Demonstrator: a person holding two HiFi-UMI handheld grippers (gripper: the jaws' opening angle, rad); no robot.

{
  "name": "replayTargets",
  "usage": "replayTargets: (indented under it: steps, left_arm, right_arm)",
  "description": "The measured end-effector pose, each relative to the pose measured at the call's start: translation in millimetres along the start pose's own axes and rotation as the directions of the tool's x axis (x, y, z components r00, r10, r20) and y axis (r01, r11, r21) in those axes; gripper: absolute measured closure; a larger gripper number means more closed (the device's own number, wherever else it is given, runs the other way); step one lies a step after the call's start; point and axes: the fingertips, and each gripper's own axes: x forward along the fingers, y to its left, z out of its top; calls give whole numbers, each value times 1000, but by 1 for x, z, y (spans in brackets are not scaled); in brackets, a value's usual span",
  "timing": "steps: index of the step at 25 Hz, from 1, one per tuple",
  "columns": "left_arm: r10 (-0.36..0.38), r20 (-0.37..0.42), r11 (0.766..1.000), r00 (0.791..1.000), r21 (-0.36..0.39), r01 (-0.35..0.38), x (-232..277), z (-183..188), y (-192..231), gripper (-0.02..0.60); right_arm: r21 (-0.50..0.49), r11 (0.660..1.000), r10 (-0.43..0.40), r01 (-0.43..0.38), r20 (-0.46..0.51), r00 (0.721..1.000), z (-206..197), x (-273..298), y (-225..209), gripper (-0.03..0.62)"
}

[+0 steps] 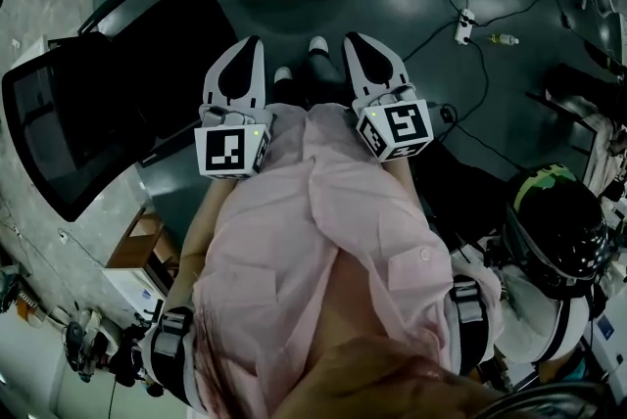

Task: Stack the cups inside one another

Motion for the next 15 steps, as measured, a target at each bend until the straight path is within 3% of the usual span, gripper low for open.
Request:
replayTargets:
  steps: [5, 10, 15]
  left_arm:
    - [49, 0, 998, 999, -42, -49, 23, 8, -2, 566]
    - [105, 28, 992, 994, -69, -103, 46, 18, -4, 566]
    - [163, 33, 984, 986, -77, -160, 60, 18, -4, 566]
  right_arm:
    - [2, 998, 61, -61, -10, 998, 10, 16, -19, 557]
    - [15, 977, 211, -212, 11, 977, 29, 31, -24, 557]
    - [-20, 964, 264, -263, 5, 965, 36, 43, -39, 557]
